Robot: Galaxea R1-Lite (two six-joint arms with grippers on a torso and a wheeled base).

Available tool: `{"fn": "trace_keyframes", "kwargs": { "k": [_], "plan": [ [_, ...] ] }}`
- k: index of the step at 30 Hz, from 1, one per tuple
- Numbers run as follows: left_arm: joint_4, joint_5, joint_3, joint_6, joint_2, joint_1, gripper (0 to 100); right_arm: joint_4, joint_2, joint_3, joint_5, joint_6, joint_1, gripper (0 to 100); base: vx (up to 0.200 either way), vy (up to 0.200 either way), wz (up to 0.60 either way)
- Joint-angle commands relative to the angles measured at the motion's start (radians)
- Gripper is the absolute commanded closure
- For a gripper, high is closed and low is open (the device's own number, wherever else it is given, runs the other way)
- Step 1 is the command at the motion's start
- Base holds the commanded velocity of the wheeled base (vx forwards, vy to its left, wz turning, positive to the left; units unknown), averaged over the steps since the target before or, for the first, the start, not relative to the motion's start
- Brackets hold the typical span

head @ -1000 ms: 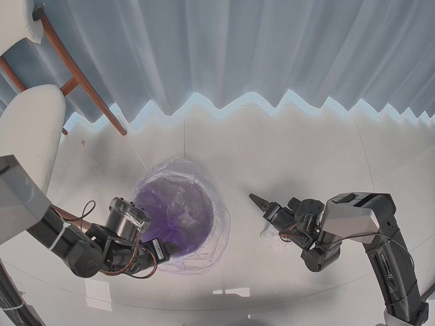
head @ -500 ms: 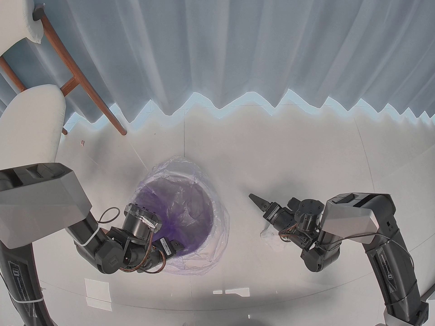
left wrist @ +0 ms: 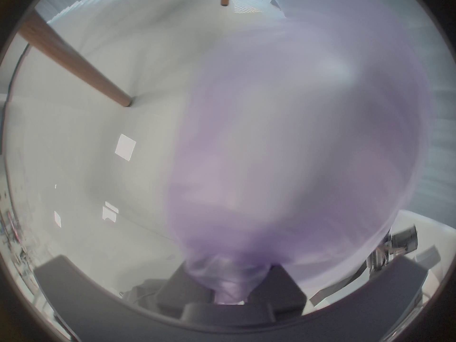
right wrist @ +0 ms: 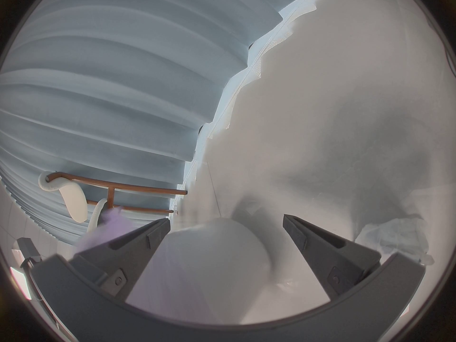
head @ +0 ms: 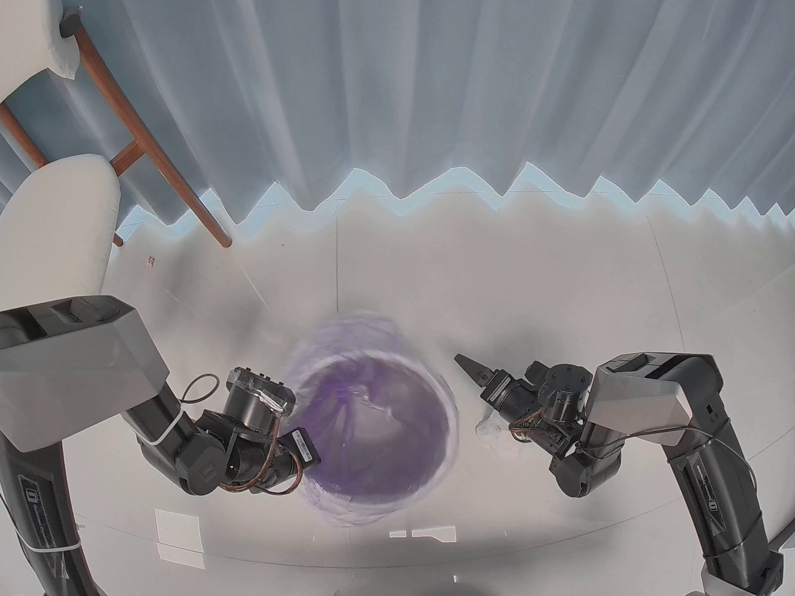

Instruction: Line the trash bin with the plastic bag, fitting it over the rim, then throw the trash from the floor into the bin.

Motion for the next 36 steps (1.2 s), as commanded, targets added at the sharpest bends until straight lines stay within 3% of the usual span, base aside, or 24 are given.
{"fn": "trace_keyframes", "kwargs": {
  "k": [1,3,6,7,11,12,13,14,15,26,36],
  "plan": [
    [0.004,0.003,-0.002,0.009,-0.035,0.011,100,-0.018,0.002,0.0,0.0,-0.001,0.0,0,0.0,0.0,0.0],
    [0.02,0.003,-0.002,0.07,-0.061,0.032,100,-0.018,0.002,0.0,0.0,-0.008,0.0,0,0.0,0.0,0.0],
    [0.061,0.016,-0.002,0.262,-0.096,0.092,100,-0.018,0.009,-0.001,0.0,-0.015,0.0,0,0.0,0.0,0.0],
    [0.063,0.016,-0.002,0.27,-0.096,0.095,100,-0.018,0.009,-0.001,0.0,-0.015,0.0,0,0.0,0.0,0.0],
    [0.066,0.008,0.001,0.558,-0.164,0.177,100,-0.018,0.009,-0.001,0.0,-0.018,0.0,0,0.0,0.0,0.0],
    [0.066,0.007,0.001,0.578,-0.167,0.181,100,-0.018,0.009,-0.001,0.0,-0.018,0.0,0,0.0,0.0,0.0],
    [0.063,-0.001,0.001,0.684,-0.182,0.207,100,-0.018,0.009,-0.001,0.0,-0.018,0.0,0,0.0,0.0,0.0],
    [0.063,-0.003,0.0,0.692,-0.184,0.21,100,-0.018,0.009,-0.001,0.0,-0.018,0.0,0,0.0,0.0,0.0],
    [0.057,-0.021,0.0,0.807,-0.187,0.241,100,-0.018,0.009,-0.001,0.0,-0.018,0.0,0,0.0,0.0,0.0],
    [-0.054,-0.162,-0.002,1.081,-0.139,0.279,100,-0.018,0.011,-0.001,0.0,-0.018,0.0,0,0.0,0.0,0.0],
    [-0.327,-0.267,-0.025,1.264,0.013,0.315,100,-0.018,0.014,-0.009,0.0,-0.018,0.0,0,0.0,0.0,0.0]
  ]
}}
